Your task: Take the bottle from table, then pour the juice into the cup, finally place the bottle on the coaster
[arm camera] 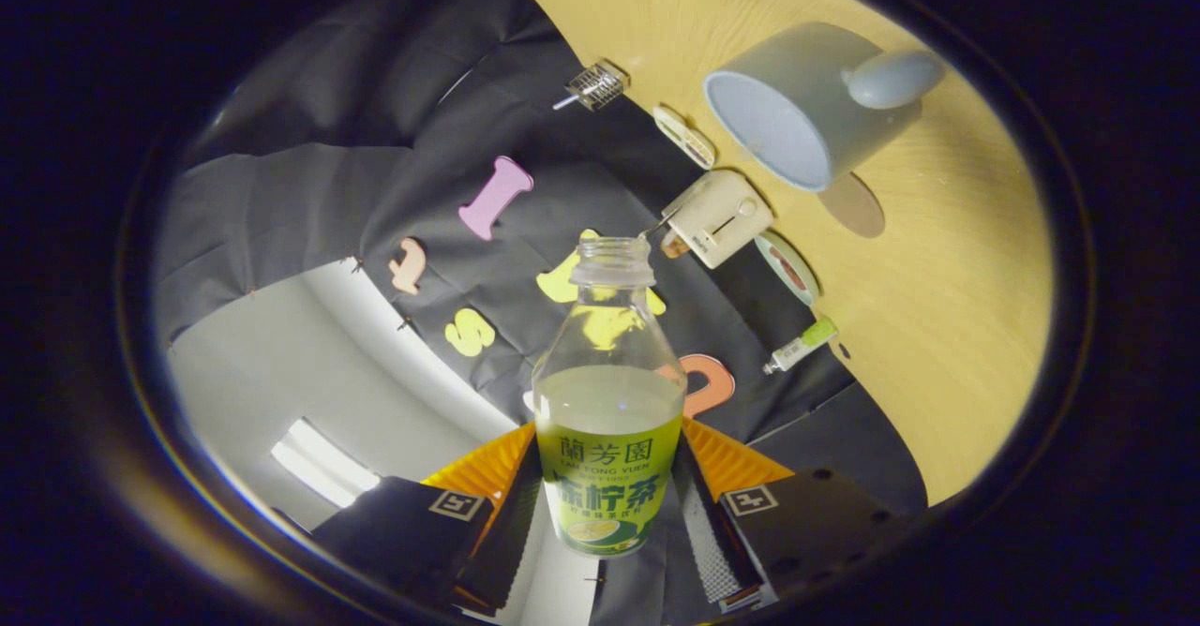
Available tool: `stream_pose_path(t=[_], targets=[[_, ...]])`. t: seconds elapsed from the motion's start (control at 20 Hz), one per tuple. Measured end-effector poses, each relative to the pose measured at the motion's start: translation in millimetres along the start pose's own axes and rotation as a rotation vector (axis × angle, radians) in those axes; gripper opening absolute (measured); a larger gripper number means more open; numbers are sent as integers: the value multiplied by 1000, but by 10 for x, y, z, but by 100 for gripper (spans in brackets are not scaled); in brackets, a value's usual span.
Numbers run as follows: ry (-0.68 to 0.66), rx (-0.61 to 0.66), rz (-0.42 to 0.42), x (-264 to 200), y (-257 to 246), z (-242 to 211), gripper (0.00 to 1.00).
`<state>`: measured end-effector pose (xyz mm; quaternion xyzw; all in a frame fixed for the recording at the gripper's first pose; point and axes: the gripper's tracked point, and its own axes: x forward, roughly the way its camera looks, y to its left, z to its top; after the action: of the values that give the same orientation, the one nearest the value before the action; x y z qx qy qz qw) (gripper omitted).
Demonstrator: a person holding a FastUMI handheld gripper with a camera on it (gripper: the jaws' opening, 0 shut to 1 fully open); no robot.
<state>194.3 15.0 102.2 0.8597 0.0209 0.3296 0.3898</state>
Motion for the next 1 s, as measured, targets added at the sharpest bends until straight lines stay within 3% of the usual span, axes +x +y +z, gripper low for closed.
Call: stream_pose_path(t=[0.4, 0.7, 0.8, 1.0], targets=[[18, 15, 61, 22, 166, -49, 77], [35, -23, 60, 48, 230, -63, 77], [16, -78, 25, 37, 210, -33, 77], [40, -313, -39, 24, 181, -64, 78]])
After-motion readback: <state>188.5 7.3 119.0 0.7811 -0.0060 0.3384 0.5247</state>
